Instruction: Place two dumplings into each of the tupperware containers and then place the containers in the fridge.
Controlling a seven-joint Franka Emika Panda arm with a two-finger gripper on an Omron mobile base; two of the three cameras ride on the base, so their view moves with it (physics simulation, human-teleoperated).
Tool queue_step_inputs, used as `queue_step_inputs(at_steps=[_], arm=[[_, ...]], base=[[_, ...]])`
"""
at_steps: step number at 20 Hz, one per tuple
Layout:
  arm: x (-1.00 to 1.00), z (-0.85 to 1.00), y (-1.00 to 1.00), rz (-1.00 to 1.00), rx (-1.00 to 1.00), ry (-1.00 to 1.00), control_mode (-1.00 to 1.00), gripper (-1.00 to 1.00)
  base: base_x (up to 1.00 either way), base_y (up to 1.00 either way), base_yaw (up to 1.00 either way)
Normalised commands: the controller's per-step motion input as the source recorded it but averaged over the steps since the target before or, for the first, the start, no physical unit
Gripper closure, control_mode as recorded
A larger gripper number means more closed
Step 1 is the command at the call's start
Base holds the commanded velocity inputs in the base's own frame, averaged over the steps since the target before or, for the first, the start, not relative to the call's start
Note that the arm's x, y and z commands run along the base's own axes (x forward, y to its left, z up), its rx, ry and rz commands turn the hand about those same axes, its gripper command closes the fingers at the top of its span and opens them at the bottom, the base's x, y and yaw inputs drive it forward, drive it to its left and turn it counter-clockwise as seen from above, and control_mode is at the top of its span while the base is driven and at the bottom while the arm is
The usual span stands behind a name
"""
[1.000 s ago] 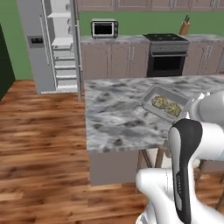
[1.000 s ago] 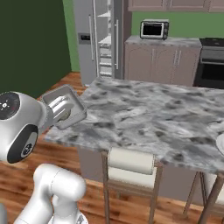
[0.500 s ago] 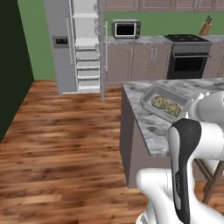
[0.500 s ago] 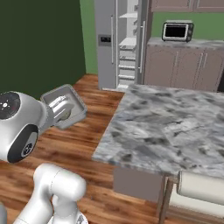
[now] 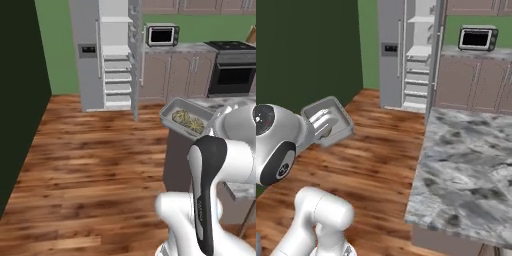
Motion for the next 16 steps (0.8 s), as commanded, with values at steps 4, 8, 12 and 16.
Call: queue_step_inputs(at_steps=[4,8,12,16], arm=[[0.00,0.00,0.00,0.00,0.00,0.00,1.00,1.00],[0.00,0.00,0.00,0.00,0.00,0.00,1.00,1.00],[0.00,0.00,0.00,0.00,0.00,0.00,1.00,1.00],[0.00,0.00,0.00,0.00,0.00,0.00,1.00,1.00]], base=[[0.84,0.00,-0.02],[0.93,0.00,-0.02],[0.96,0.03,-0.02],[1.00,0.02,-0.01]])
